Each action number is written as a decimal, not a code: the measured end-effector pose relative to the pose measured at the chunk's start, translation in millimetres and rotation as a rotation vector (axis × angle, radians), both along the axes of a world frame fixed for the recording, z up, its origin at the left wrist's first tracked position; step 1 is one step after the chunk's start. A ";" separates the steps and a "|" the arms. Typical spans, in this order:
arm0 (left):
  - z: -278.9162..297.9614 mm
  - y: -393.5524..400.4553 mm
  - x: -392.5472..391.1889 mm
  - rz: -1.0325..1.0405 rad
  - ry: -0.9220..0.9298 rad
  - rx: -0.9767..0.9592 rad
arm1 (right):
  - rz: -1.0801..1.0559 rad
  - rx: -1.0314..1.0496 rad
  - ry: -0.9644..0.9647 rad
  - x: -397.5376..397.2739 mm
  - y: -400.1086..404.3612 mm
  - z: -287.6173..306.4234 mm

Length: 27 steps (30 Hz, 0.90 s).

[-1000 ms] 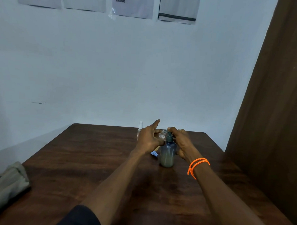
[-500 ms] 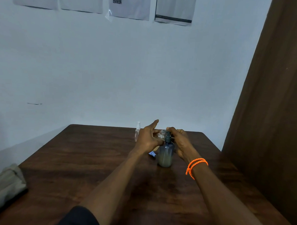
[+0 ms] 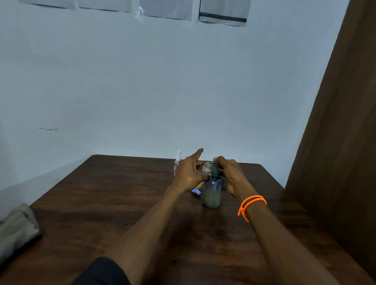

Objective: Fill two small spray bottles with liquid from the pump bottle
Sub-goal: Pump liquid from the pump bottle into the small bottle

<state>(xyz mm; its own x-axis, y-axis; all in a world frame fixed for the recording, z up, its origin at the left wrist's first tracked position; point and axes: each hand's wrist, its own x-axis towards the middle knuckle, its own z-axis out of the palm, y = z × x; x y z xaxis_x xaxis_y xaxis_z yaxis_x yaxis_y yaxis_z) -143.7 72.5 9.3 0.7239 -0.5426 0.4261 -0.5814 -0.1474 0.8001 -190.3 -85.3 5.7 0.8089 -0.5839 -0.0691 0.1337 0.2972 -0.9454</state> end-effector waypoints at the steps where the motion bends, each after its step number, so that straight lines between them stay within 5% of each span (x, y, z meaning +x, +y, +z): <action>1: -0.6 0.0 1.6 0.001 0.004 -0.004 | 0.004 -0.008 -0.002 1.3 0.3 -1.1; 27: 1.4 -3.1 1.4 0.017 -0.012 0.015 | -0.008 -0.096 0.021 -1.2 -1.1 1.6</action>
